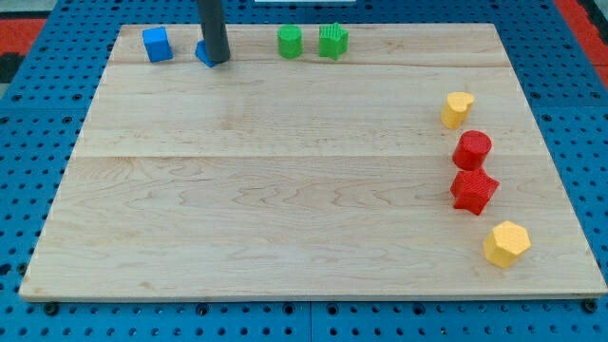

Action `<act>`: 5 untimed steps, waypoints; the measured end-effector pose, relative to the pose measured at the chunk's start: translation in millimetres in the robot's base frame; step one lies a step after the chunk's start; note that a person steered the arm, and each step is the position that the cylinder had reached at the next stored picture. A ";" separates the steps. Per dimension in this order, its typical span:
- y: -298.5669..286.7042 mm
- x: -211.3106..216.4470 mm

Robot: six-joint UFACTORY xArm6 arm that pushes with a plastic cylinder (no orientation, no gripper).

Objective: Move the yellow heart diagonally top left to the red star

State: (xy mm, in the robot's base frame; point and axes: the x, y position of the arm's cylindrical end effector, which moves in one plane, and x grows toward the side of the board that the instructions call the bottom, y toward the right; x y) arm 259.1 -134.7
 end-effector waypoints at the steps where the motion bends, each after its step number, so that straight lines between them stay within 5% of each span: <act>1: 2.4 5.7; 3: 64.1 84.7; 5: 245.7 92.1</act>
State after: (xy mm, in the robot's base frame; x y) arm 351.2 111.0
